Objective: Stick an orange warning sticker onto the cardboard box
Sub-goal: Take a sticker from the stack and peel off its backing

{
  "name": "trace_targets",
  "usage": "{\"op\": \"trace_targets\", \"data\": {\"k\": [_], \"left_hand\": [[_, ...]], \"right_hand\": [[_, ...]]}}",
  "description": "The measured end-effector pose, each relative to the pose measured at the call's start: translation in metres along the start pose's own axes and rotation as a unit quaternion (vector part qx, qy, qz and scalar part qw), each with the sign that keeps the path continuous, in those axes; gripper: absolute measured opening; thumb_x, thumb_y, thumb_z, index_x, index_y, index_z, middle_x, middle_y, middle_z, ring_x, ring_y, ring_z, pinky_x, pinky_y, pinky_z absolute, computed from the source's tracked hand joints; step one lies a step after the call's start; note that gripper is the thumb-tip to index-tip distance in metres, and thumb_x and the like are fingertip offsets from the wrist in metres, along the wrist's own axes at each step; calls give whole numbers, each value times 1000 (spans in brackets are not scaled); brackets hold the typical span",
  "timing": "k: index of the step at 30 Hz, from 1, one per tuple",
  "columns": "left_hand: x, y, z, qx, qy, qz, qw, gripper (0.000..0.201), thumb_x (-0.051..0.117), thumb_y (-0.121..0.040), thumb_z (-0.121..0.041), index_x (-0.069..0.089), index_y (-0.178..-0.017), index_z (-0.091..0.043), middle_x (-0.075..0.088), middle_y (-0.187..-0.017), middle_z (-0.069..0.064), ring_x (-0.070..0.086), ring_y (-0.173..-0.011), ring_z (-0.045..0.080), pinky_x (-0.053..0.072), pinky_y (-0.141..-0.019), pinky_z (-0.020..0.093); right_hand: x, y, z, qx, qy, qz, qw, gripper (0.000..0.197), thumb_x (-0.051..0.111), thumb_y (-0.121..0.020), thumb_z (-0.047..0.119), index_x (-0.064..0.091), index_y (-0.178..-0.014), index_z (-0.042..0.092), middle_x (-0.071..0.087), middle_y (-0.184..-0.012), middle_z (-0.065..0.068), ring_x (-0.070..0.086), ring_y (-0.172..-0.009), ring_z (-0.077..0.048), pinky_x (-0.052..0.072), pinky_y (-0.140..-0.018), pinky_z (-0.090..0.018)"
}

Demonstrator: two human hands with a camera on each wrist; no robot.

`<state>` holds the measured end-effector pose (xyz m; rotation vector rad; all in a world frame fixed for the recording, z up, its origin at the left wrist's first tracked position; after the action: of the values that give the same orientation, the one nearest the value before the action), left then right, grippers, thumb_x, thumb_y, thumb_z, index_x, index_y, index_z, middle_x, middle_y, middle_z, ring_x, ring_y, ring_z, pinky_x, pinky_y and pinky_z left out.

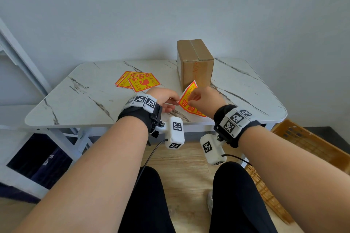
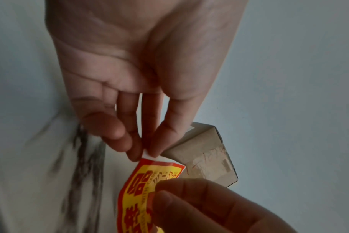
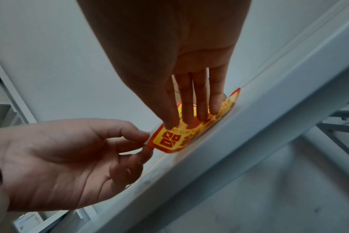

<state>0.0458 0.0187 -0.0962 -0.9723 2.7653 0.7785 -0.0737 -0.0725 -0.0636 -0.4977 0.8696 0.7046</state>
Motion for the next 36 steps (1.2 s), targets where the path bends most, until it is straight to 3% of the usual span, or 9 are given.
{"op": "trace_targets", "data": {"k": [6,8,11,16,19,26,29,31,36], "left_hand": [[5,-4,1,14,-19,18,1000,8,72,-82,-12,67,-77,-8,66,-75,4,56,-57,10,45,-48,16],[7,-4,1,22,-12,27,999,6,72,-82,-14,69,-79,-9,67,-77,4,56,-58,10,46,-50,16],[13,-1,2,17,-10,42,999,7,68,-85,-13,67,-80,-9,64,-75,2,54,-54,7,45,-42,12],[14,0,2,18,-16,40,999,6,68,-86,-13,68,-83,-9,66,-79,3,55,-52,6,45,-42,12],[14,-2,1,20,-11,42,999,6,67,-87,-13,68,-88,-7,67,-86,6,55,-57,7,46,-43,12],[15,-2,-3,34,-9,33,999,16,62,-90,-11,65,-104,-5,63,-77,3,55,-63,9,46,-57,18],[17,-1,-7,30,-10,23,999,5,57,-91,-7,60,-90,-3,60,-77,6,56,-64,12,47,-59,20],[15,-2,-8,37,-11,12,999,12,55,-90,-3,56,-78,-3,60,-75,10,57,-62,15,48,-59,22],[4,-1,-13,70,-16,-18,997,14,60,-82,3,59,-69,-1,61,-71,16,57,-56,21,54,-62,27]], "right_hand": [[5,-1,1,-2,-7,4,1000,13,67,-81,22,74,-89,15,73,-94,-2,66,-91,-18,53,-76,-31],[6,0,3,-5,-19,0,1000,9,68,-80,23,74,-85,17,73,-92,-1,66,-88,-17,50,-69,-26],[7,1,4,-7,-31,2,1000,8,70,-80,22,75,-84,18,72,-90,0,63,-82,-15,44,-58,-17],[8,2,1,-2,-34,2,999,12,71,-79,25,76,-85,17,75,-90,0,68,-88,-16,51,-72,-26],[7,2,1,0,-41,-1,999,15,71,-80,27,77,-88,16,75,-92,-1,68,-89,-16,51,-74,-26],[6,0,-1,1,-55,-5,998,17,66,-86,25,76,-96,16,73,-104,0,61,-91,-11,44,-77,-23],[4,1,-2,14,-70,-18,997,16,63,-85,17,75,-96,16,71,-97,2,63,-94,-15,47,-77,-25],[2,2,-5,29,-84,-30,996,15,61,-84,12,74,-93,14,66,-88,3,61,-89,-16,45,-74,-26],[-2,5,-6,47,-112,-46,991,15,56,-84,8,70,-89,9,61,-79,-1,55,-76,-17,42,-60,-24]]}}
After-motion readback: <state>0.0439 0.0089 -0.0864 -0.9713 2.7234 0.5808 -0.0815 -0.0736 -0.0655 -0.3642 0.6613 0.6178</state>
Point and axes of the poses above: each hand's wrist, its own y-axis away from the middle knuckle, its own x-axis out of the palm, z = x × y, the point moved 9 cm from there along -y, towards the middle knuckle
